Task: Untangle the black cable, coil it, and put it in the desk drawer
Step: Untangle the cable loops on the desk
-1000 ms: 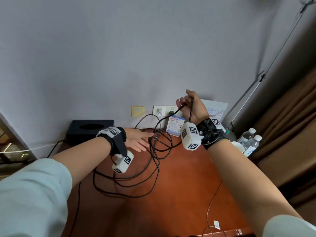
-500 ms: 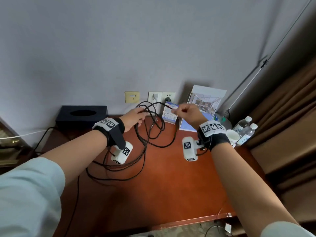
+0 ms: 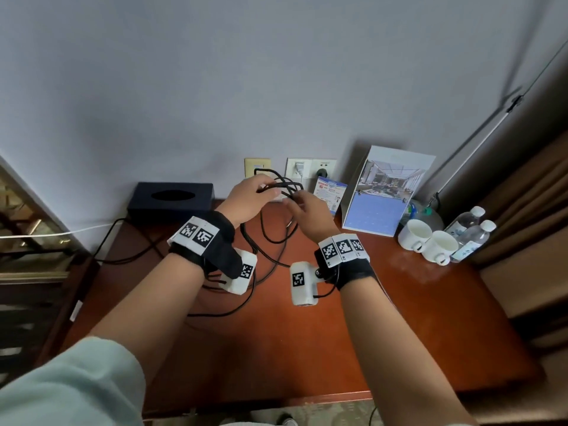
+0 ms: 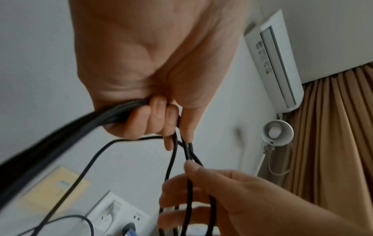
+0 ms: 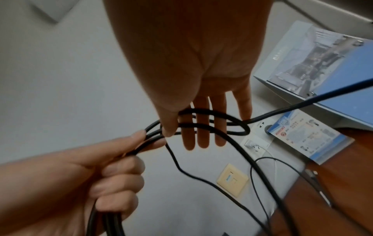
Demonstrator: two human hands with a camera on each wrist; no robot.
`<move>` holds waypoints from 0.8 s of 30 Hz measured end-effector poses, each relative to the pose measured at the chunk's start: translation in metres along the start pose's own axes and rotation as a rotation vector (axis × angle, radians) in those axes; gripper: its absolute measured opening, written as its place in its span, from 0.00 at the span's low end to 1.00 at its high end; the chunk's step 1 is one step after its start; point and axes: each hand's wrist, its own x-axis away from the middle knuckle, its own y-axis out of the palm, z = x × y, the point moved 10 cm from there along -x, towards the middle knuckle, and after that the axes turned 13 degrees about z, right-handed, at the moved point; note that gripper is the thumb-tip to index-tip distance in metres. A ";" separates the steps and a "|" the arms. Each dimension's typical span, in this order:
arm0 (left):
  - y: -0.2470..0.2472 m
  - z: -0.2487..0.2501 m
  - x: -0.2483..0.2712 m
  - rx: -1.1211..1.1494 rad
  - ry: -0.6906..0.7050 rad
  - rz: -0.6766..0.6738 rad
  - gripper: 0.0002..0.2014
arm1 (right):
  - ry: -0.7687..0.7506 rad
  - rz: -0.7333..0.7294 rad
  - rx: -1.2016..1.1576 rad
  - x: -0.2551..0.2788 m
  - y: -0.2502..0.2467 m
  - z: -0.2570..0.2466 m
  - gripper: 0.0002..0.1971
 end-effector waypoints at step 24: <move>-0.051 0.014 0.052 0.244 -0.082 0.088 0.07 | 0.550 -0.025 -0.304 0.044 0.005 0.049 0.12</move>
